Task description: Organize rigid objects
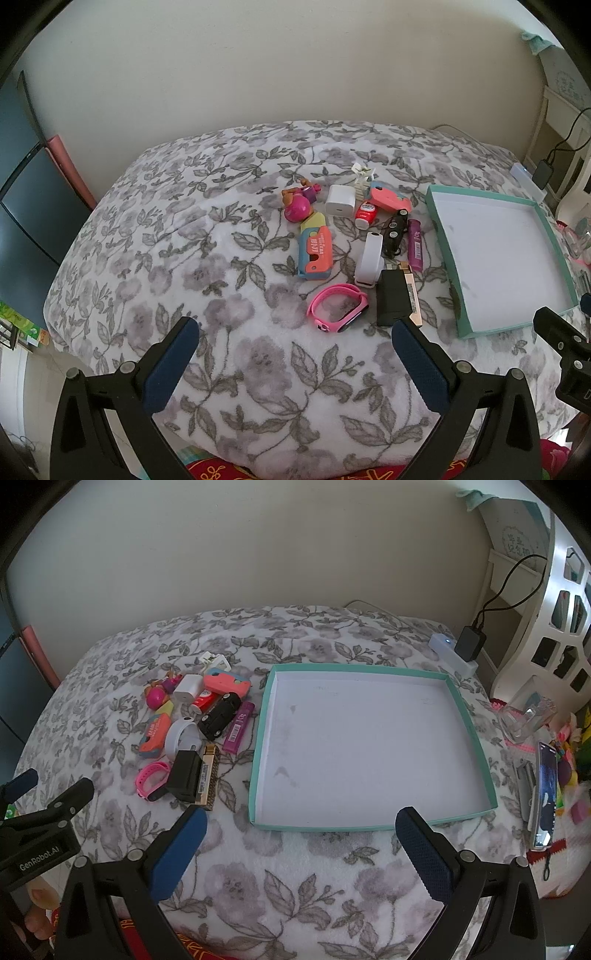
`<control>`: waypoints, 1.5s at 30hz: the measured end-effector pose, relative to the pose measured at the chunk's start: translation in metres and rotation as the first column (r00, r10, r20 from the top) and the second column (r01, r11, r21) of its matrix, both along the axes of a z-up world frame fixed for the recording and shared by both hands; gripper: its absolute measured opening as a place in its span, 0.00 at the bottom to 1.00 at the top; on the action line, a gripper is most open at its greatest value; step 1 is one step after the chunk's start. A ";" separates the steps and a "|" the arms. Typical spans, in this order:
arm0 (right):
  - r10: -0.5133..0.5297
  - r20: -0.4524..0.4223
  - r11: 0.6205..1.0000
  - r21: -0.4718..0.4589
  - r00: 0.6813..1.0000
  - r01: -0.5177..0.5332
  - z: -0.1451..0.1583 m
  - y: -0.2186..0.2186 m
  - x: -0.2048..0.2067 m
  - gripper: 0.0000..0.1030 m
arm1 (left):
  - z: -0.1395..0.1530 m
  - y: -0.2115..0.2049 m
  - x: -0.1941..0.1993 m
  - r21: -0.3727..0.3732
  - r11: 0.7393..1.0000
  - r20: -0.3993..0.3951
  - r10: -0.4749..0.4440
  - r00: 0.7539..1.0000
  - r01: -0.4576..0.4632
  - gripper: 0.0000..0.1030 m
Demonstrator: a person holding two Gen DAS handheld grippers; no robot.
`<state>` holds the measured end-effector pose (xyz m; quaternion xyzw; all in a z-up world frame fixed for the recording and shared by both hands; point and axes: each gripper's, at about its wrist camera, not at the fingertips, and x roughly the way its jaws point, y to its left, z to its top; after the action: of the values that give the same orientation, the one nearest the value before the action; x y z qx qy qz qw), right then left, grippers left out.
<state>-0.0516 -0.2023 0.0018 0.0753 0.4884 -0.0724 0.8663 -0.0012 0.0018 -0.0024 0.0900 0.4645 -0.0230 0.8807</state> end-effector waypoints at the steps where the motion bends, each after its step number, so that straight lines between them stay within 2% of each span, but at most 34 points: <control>1: 0.000 -0.001 1.000 -0.001 1.000 0.000 0.000 -0.001 0.000 1.00 | 0.000 0.000 0.000 0.000 1.000 0.000 0.000 1.000 0.000 1.00; 45: 0.001 -0.008 1.000 -0.004 1.000 -0.001 -0.002 0.000 0.001 1.00 | -0.003 0.000 0.000 0.009 1.000 -0.010 0.003 1.000 -0.003 1.00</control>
<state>-0.0508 -0.2019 -0.0005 0.0730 0.4916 -0.0732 0.8647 -0.0009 0.0020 -0.0054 0.0931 0.4692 -0.0201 0.8780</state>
